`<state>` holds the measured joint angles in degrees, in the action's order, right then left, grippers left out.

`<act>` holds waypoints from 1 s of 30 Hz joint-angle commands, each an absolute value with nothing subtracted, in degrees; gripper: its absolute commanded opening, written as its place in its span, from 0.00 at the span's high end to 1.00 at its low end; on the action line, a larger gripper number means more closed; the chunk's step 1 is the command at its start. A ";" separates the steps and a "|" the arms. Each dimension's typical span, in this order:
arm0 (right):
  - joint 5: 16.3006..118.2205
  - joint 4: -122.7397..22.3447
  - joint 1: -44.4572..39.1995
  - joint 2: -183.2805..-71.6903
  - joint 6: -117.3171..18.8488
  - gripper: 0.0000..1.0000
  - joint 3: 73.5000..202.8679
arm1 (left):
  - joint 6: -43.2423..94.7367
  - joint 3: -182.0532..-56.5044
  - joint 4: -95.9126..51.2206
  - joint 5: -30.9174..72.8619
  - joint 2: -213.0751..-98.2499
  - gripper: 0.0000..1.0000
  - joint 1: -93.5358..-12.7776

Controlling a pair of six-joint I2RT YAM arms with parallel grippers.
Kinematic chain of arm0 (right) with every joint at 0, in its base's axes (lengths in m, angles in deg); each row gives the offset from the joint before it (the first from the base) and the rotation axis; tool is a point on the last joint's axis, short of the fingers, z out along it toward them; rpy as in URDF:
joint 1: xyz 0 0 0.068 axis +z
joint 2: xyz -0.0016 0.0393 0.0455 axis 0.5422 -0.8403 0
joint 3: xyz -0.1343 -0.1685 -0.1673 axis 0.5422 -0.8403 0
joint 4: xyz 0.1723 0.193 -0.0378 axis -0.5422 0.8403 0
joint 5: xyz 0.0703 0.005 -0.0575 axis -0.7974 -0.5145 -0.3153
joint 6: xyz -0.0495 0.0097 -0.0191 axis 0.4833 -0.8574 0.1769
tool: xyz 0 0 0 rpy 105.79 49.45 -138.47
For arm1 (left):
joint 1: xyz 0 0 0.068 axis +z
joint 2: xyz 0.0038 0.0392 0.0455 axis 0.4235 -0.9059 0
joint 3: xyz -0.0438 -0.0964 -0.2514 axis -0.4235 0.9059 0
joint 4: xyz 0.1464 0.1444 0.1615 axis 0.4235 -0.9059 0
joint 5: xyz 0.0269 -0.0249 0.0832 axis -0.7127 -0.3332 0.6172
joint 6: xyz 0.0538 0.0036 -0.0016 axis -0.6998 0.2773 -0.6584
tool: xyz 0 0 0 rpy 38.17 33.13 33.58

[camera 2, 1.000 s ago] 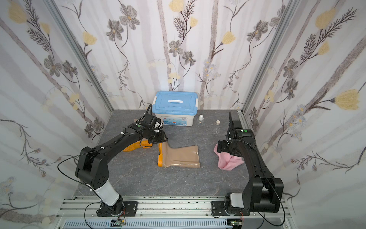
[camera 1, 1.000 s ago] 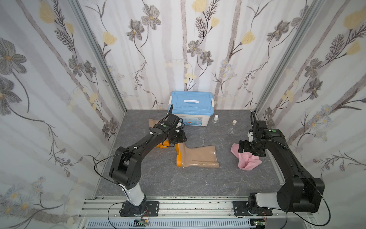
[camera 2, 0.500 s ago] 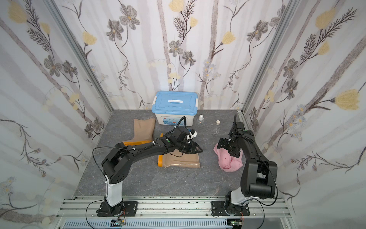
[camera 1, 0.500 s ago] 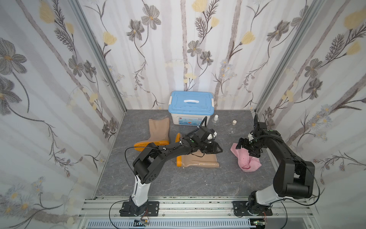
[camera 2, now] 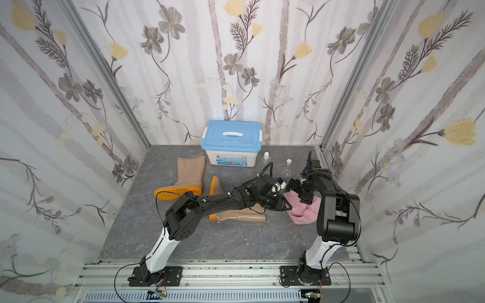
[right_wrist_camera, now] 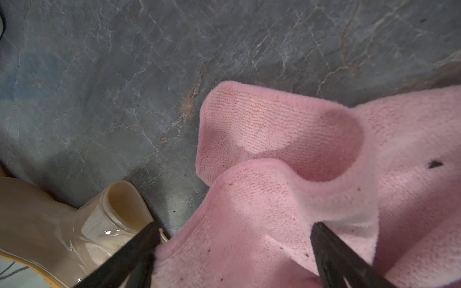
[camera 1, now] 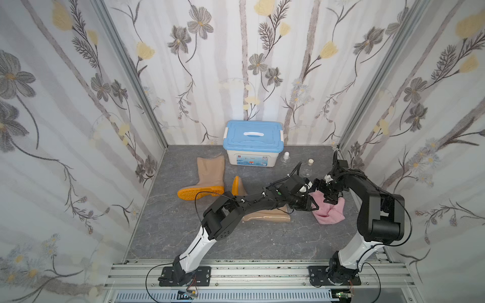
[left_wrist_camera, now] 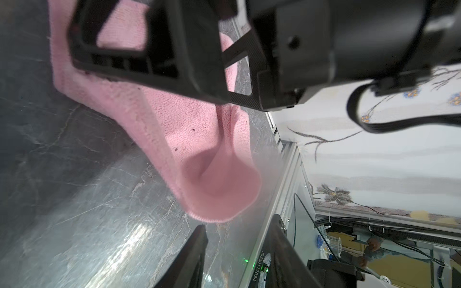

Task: Wipe the rubber boots with a cloth
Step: Place the cleaning item at the center of the board.

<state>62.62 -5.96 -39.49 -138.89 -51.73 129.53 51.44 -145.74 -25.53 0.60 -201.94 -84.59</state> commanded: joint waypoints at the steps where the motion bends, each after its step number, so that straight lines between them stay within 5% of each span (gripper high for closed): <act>1: 61.07 -6.66 -39.51 -139.58 -52.15 0.05 129.98 | 52.29 -148.87 -27.01 0.00 -204.93 0.56 -85.62; 11: 59.42 -7.11 -40.83 -138.62 -51.50 0.06 128.08 | 53.53 -161.84 -38.48 -0.91 -216.08 0.57 -85.50; 21: 56.85 -4.42 -49.66 -125.16 -53.53 0.05 130.62 | 53.84 -166.50 -45.41 -1.79 -220.28 0.57 -85.35; 30: 62.10 -13.12 -43.37 -102.80 -53.25 0.03 126.04 | 43.41 -158.53 -34.93 -3.18 -201.97 0.54 -82.09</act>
